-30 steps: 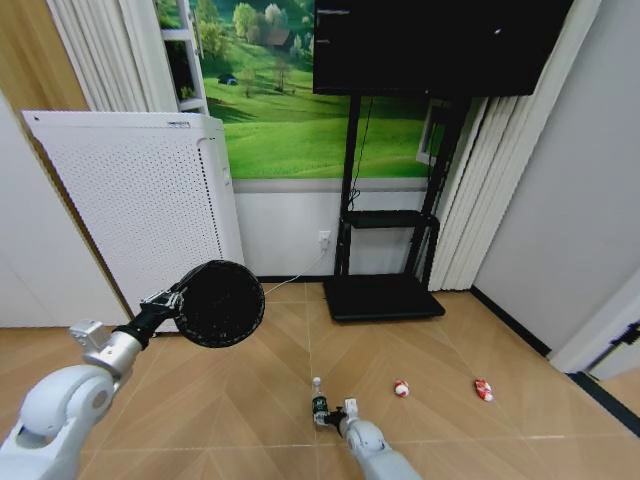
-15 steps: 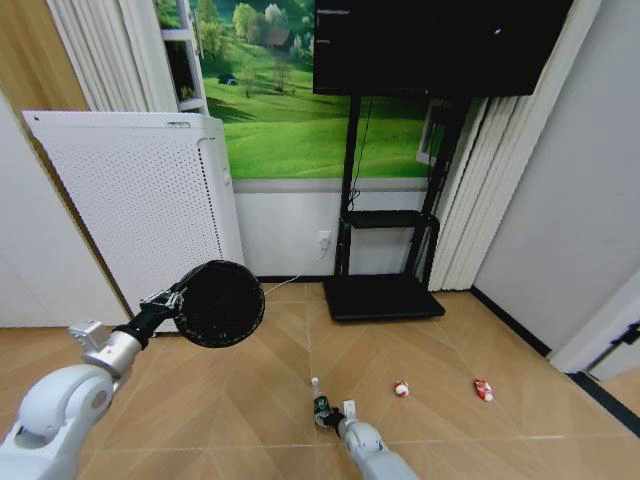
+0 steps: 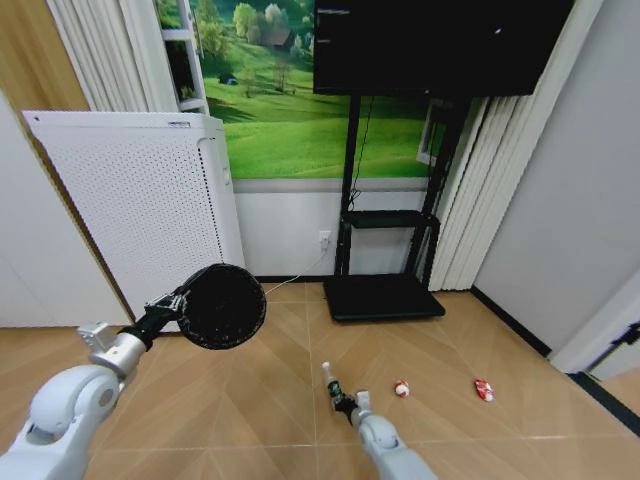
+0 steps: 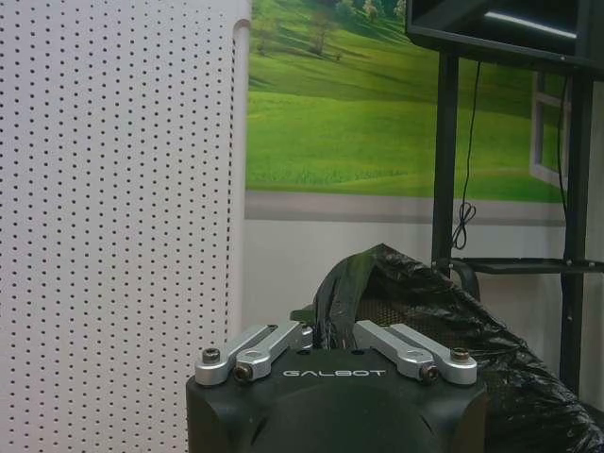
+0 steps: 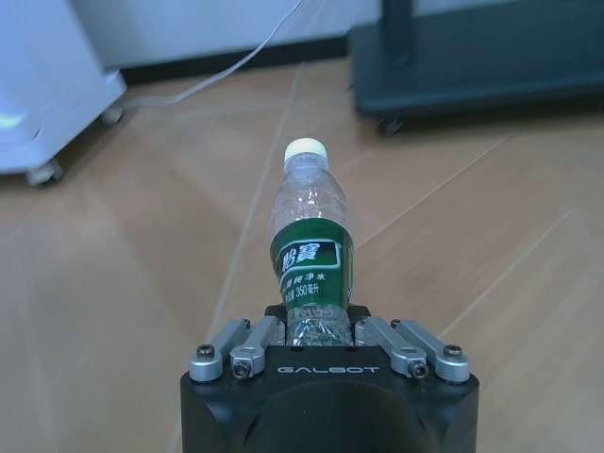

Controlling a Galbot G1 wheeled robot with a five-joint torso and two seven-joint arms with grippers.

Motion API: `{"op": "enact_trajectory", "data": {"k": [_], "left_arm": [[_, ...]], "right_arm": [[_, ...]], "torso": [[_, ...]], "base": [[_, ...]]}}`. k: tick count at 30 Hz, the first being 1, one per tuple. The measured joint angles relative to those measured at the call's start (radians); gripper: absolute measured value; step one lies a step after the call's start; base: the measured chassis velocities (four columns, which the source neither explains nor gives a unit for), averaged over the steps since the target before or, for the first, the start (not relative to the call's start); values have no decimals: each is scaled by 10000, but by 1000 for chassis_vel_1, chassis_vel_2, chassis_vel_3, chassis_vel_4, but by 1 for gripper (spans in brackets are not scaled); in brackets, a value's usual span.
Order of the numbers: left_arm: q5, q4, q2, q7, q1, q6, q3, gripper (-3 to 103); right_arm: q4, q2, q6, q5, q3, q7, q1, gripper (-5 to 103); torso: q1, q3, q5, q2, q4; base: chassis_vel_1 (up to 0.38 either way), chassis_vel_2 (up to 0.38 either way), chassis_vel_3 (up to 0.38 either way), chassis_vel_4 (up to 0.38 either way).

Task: Pick up the trash bin and place the garbage on the floor into it.

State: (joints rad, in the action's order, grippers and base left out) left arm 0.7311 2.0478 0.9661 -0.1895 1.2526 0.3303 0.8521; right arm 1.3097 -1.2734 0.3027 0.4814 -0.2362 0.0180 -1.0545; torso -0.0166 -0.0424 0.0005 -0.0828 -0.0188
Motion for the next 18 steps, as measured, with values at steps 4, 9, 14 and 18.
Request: {"op": "enact_trajectory", "data": {"k": [4, 9, 14, 18], "left_arm": [[-114, -374, 92, -176, -287, -87, -188, 7], [-261, -804, 167, -467, -635, -152, -402, 7], [-727, -1908, 329, -986, -1476, -372, -1109, 7], [-1108, -2761, 543, -1113, -2139, -526, -1949, 7]], "right_arm": [[676, 1226, -9, 397, -999, -165, -157, 30], [1546, 2555, -1, 949, -1847, -419, -539, 25], [3583, 3380, 284, 2145, -2419, -67, -835, 25], [4440, 3466, 424, 2566, -2493, 262, -832, 25]], "torso": [[0, -1, 1, 0, 1], [0, -1, -5, 0, -5], [0, 0, 3, 0, 5], [0, 0, -6, 0, 9]], "base": [[0, 0, 0, 0], [0, 0, 0, 0], [0, 0, 0, 0], [0, 0, 0, 0]]}}
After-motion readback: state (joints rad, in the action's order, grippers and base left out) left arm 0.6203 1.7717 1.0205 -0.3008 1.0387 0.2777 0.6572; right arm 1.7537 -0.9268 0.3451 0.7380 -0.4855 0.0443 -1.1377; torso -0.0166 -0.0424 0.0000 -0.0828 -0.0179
